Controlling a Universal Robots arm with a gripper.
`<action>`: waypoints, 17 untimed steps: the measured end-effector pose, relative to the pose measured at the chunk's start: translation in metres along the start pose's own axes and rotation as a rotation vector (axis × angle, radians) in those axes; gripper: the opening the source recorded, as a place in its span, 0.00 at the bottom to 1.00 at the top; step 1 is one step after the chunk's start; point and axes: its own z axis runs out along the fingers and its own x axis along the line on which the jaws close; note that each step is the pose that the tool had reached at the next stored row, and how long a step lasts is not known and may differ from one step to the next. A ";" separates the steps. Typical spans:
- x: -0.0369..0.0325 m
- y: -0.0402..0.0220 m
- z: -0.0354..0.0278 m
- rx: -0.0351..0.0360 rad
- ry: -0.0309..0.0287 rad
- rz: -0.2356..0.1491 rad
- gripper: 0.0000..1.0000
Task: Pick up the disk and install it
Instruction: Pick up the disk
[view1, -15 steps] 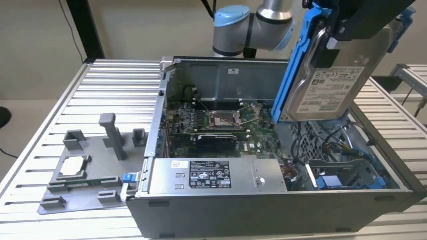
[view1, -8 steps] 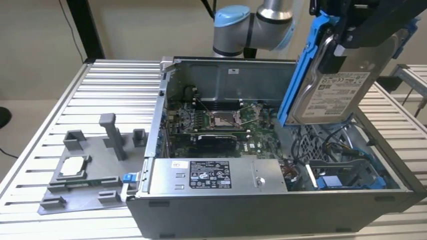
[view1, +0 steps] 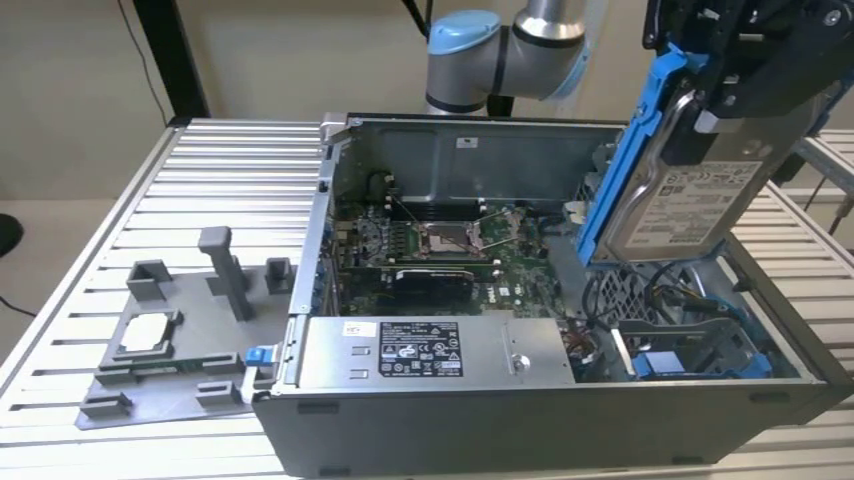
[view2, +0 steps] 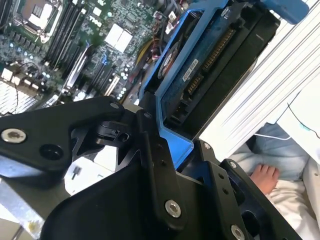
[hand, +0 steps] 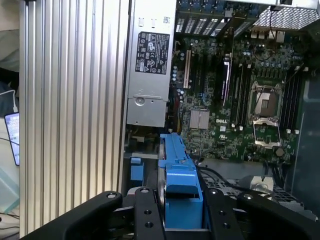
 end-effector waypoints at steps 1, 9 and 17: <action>0.0003 -0.0018 0.0008 0.0000 0.0002 0.000 0.00; 0.0017 -0.0121 0.0080 -0.0003 0.0056 0.000 0.00; 0.0070 -0.0187 0.0161 0.0004 0.0058 0.005 0.00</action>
